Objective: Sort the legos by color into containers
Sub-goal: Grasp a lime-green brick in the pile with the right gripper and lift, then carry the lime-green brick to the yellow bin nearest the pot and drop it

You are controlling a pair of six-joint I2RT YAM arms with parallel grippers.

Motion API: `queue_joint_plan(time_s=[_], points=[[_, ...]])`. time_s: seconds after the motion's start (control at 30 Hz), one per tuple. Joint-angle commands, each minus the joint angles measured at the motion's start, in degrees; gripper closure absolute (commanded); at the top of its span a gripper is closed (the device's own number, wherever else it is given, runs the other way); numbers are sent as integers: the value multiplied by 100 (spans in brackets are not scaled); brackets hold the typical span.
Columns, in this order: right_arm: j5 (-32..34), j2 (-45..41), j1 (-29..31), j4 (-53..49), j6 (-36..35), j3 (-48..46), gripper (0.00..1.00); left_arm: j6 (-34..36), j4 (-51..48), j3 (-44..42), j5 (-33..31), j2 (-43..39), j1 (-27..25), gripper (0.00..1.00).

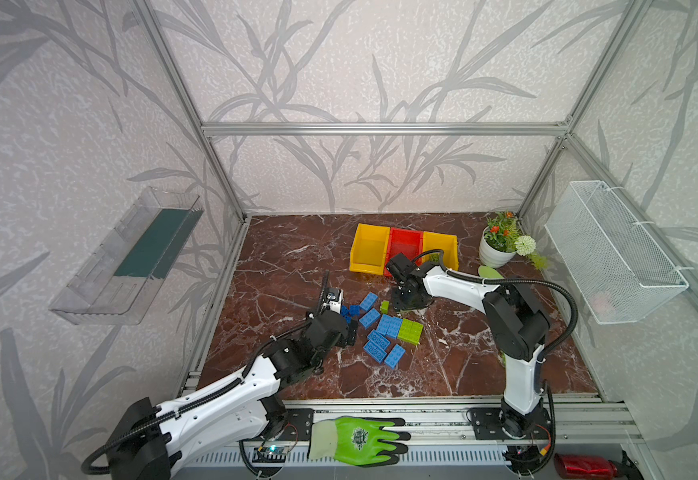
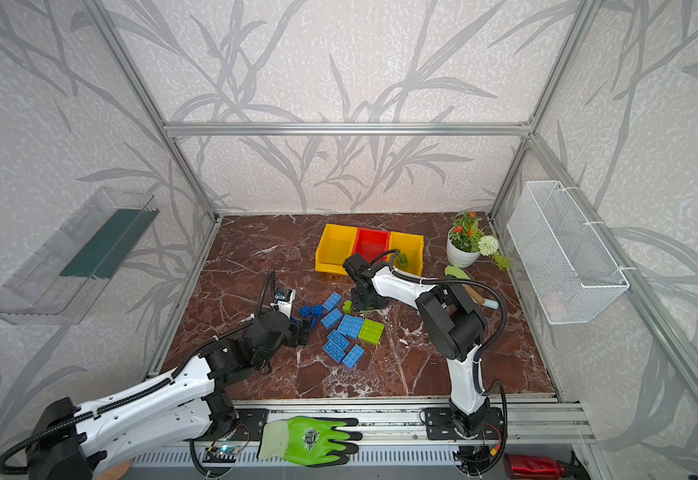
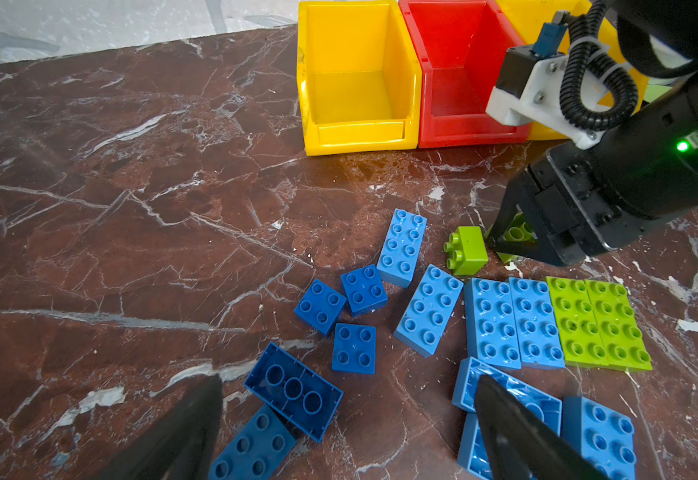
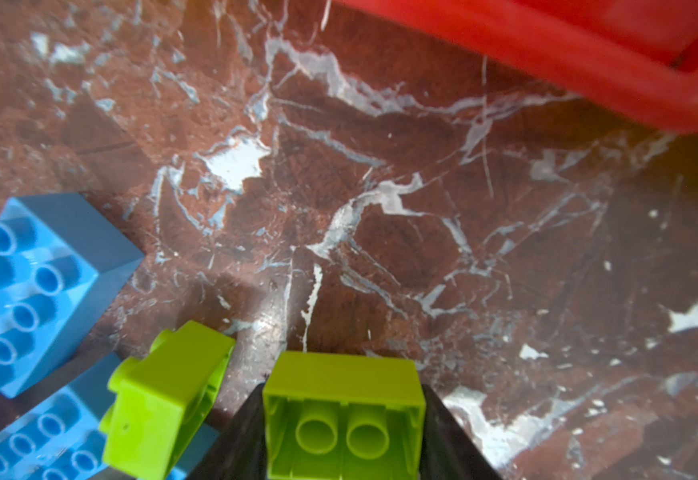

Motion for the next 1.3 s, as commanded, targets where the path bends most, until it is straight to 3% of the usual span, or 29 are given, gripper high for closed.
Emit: queue_joint_plan(time_s=[0.0, 0.23, 0.47, 0.77, 1.03, 1.27], points=[[-88, 173, -31, -44, -38, -21, 45, 12, 77, 203, -20, 42, -11, 6], [-38, 0, -53, -157, -76, 27, 63, -10, 81, 247, -183, -21, -4, 7], [128, -536, -337, -496, -270, 291, 64, 233, 158, 567, -45, 283, -3, 6], [69, -641, -1296, -713, -621, 850, 64, 621, 348, 1279, 148, 1060, 30, 6], [36, -54, -1936, -760, -831, 1591, 64, 712, 453, 1998, 657, 1994, 209, 6], [94, 660, -2137, -916, -986, 2378, 63, 755, 487, 2464, 974, 2505, 457, 6]])
